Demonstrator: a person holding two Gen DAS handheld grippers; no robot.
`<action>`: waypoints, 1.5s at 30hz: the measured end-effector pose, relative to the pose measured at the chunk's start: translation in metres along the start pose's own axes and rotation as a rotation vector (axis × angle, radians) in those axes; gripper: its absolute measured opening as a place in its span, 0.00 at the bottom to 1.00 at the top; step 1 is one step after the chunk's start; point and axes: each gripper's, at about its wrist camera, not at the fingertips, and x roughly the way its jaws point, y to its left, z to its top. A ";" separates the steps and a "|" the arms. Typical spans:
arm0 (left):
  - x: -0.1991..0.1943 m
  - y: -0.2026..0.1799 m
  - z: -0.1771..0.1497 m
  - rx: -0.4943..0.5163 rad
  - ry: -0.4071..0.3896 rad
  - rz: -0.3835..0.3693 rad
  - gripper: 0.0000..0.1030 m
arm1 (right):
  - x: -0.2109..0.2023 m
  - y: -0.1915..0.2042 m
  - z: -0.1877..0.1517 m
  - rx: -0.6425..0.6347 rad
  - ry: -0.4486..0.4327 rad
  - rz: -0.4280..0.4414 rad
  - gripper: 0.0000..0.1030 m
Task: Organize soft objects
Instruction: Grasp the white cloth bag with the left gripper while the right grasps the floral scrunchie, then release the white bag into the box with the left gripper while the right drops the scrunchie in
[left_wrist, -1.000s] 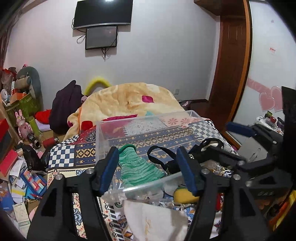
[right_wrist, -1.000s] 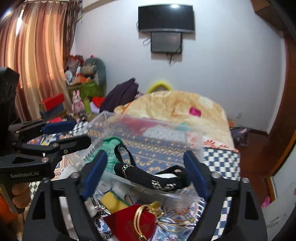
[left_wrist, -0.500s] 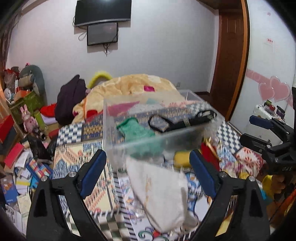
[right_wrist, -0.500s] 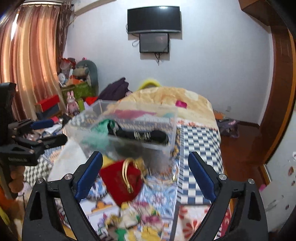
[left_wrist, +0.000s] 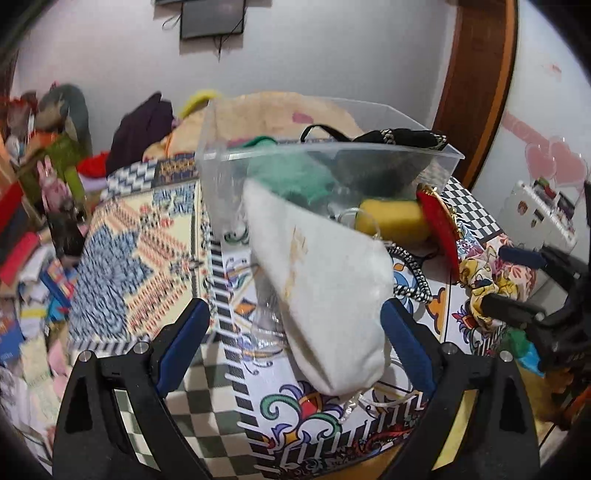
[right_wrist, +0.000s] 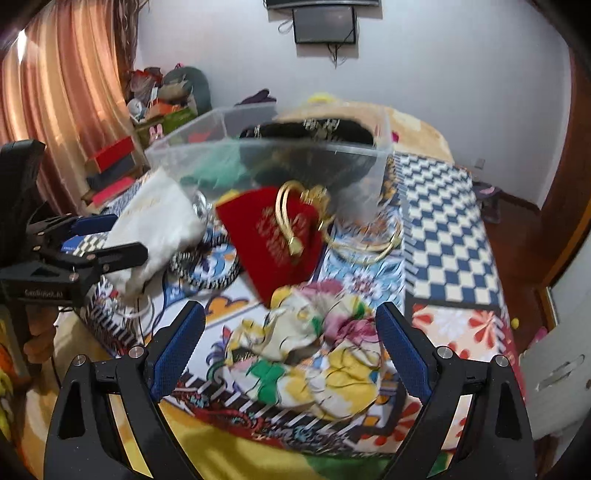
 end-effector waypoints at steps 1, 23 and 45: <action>0.001 0.001 -0.001 -0.012 0.005 -0.017 0.92 | 0.002 0.000 -0.001 0.003 0.009 -0.002 0.90; -0.010 -0.009 -0.014 0.021 -0.022 -0.052 0.29 | -0.003 -0.022 -0.002 0.056 -0.006 -0.034 0.27; -0.083 -0.004 0.021 0.020 -0.224 -0.067 0.14 | -0.044 -0.004 0.064 -0.006 -0.257 -0.051 0.27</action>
